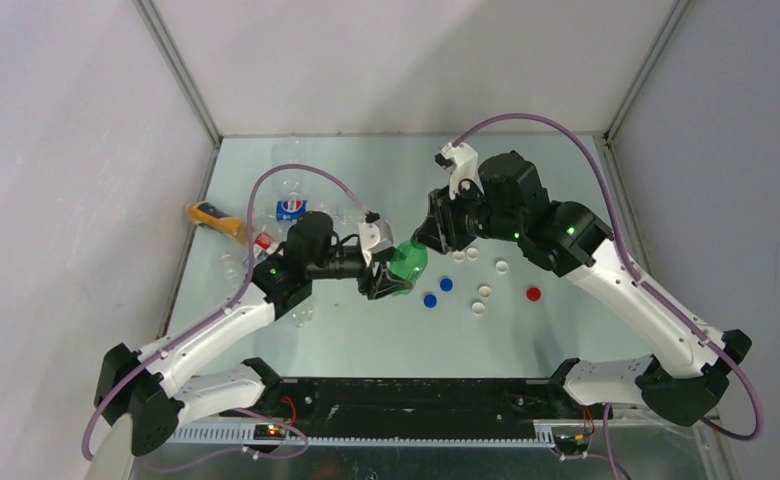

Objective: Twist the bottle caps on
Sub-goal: Screw the bottle cap onto the plastic bottle.

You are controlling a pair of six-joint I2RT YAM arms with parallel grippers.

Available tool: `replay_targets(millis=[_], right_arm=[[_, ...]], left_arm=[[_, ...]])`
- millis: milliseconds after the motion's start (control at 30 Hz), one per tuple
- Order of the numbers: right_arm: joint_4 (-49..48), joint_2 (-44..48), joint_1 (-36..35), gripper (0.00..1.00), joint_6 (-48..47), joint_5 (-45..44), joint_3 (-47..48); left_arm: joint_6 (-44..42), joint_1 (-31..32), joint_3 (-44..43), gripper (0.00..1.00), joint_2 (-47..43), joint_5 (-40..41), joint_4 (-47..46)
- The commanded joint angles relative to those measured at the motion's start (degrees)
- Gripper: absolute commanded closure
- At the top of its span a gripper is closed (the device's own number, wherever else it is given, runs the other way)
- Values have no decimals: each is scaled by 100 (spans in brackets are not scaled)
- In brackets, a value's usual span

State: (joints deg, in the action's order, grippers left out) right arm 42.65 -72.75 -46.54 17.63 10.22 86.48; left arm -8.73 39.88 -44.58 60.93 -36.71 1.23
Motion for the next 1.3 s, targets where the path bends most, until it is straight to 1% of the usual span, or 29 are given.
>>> replay_targets(millis=[0,133,267,300,367,467,533,600,633,667,700,733,767,867,933,1033,1133,1267], right_arm=[[244,55,-65,100,-943,906,-122],[430,72,-61,100,-1443,1310,-122],[572,95,-65,100,-1881,1643,-162],[588,95,-65,100,-1995,1681,-173],[620,93,-61,100,-2026,1654,-197],[637,11,-65,100,-1837,1543,-201],[628,-44,-75,100,-1538,1407,-194],[619,-101,-82,100,-1210,1073,-194],[603,-139,-87,100,-967,953,-193],[595,-159,-110,100,-842,700,-193],[580,-189,-123,100,-546,538,-193],[578,-210,-137,100,-399,225,-193],[586,-254,-143,100,-68,85,-193],[684,-383,-195,100,689,-633,-170],[751,-459,-257,100,1455,-941,-163],[720,-500,-337,100,2037,-1359,-202],[560,-422,-384,100,2498,-1753,-322],[285,-287,-386,100,2755,-2056,-476]], left_arm=[[210,-245,-446,100,-197,-1365,-364],[153,-402,-603,100,-129,-1879,-209],[-364,-428,-946,100,-24,-2082,647],[-457,-428,-1066,100,-8,-2068,941],[-632,-428,-1139,100,-6,-1931,1131],[-551,-413,-1079,100,-151,-1589,1021],[-467,-375,-978,100,-294,-1198,816],[-415,-293,-880,100,-440,-447,546],[-383,-260,-812,100,-533,-260,470],[-361,-188,-774,100,-575,168,282],[-317,-141,-696,100,-653,372,185],[-311,-47,-632,100,-679,776,8],[-315,76,-610,100,-705,976,-44],[-546,422,-533,100,-718,1999,-407],[-718,669,-486,100,-672,2523,-600],[-822,979,-366,100,-567,3212,-963],[-790,1144,-214,100,-477,3808,-1315],[-736,1242,-73,100,-385,4103,-1475]])
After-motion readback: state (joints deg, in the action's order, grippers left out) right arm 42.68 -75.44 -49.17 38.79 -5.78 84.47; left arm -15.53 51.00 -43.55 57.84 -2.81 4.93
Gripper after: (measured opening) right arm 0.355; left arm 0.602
